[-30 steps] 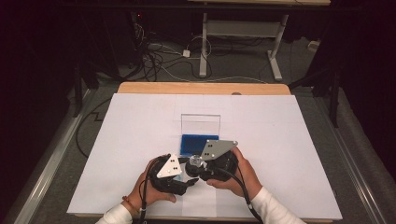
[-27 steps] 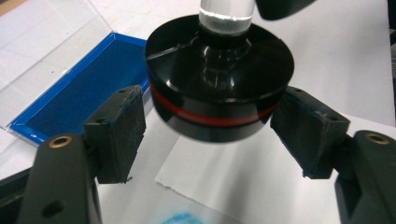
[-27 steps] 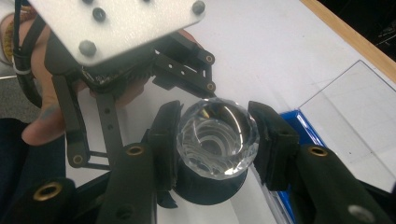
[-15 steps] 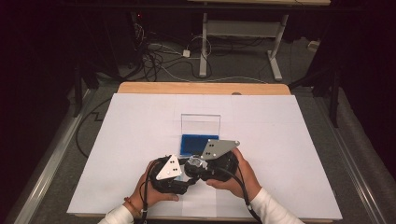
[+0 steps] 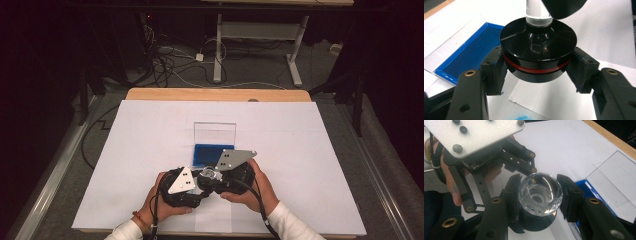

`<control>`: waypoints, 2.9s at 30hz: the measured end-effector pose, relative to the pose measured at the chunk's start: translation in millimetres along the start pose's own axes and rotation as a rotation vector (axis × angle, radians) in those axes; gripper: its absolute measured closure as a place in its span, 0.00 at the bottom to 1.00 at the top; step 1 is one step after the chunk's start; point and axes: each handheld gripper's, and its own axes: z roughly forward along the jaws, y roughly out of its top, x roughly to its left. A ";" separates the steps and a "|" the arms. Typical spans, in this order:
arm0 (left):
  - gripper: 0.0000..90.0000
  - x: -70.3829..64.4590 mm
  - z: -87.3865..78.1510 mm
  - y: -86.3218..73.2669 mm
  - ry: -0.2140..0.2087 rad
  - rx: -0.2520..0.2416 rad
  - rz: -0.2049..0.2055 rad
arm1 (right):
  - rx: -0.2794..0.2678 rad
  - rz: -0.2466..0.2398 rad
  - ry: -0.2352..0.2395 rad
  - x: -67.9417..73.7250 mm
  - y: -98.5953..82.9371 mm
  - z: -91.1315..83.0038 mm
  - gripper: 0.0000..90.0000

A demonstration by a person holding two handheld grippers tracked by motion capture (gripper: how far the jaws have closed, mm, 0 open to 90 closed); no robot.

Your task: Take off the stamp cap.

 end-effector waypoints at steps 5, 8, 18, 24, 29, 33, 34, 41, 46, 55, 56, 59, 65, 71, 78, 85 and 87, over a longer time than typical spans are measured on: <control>0.41 0.0 -2.0 1.0 0.007 0.014 0.021 | -0.007 0.003 0.002 0.1 -0.9 -0.5 0.63; 0.41 0.4 -2.7 1.2 -0.004 0.009 0.011 | -0.019 0.013 0.003 0.0 -1.7 -1.4 0.63; 0.41 3.0 1.5 -1.7 -0.013 0.049 -0.016 | -0.062 0.031 -0.033 -4.8 -2.4 -13.1 0.63; 0.41 3.8 0.5 -3.0 -0.017 0.059 -0.006 | -0.050 0.022 -0.048 -8.0 -5.3 -17.6 0.63; 0.41 5.1 -2.2 -4.0 -0.013 0.068 0.005 | -0.048 0.023 -0.066 -11.4 -7.4 -24.5 0.63; 0.41 6.5 -4.8 -4.8 -0.007 0.068 0.004 | -0.048 0.027 -0.082 -15.3 -9.1 -30.0 0.63; 0.41 7.1 -5.8 -5.1 -0.006 0.066 0.007 | -0.048 0.030 -0.085 -16.4 -9.6 -31.4 0.63; 0.41 9.4 -11.3 -6.8 0.008 0.075 0.017 | -0.049 0.032 -0.111 -20.8 -11.7 -38.4 0.63; 0.41 12.3 -16.1 -9.4 0.015 0.074 0.011 | -0.049 0.038 -0.114 -21.6 -12.8 -40.4 0.63; 0.41 18.7 -28.3 -15.9 0.037 0.073 -0.005 | -0.041 0.040 -0.128 -24.2 -14.0 -41.4 0.63; 0.41 20.0 -30.0 -17.0 0.041 0.074 -0.007 | -0.039 0.038 -0.130 -25.0 -14.3 -41.5 0.63; 0.41 23.3 -35.2 -20.3 0.051 0.072 -0.020 | -0.038 0.046 -0.136 -27.5 -15.7 -41.7 0.63; 0.41 30.1 -48.3 -25.8 0.086 0.073 -0.024 | -0.035 0.055 -0.151 -32.2 -18.1 -43.8 0.63; 0.41 33.9 -59.6 -34.9 0.110 0.072 -0.047 | -0.028 0.062 -0.155 -35.1 -20.8 -45.4 0.63; 0.41 30.7 -69.9 -53.8 0.155 0.081 -0.071 | -0.010 0.066 -0.159 -37.6 -22.4 -43.0 0.63; 0.41 32.3 -80.5 -71.0 0.166 0.096 -0.104 | -0.001 0.071 -0.152 -42.1 -20.5 -39.2 0.63; 0.41 32.9 -83.3 -75.1 0.162 0.107 -0.105 | 0.002 0.072 -0.152 -42.6 -19.9 -38.4 0.63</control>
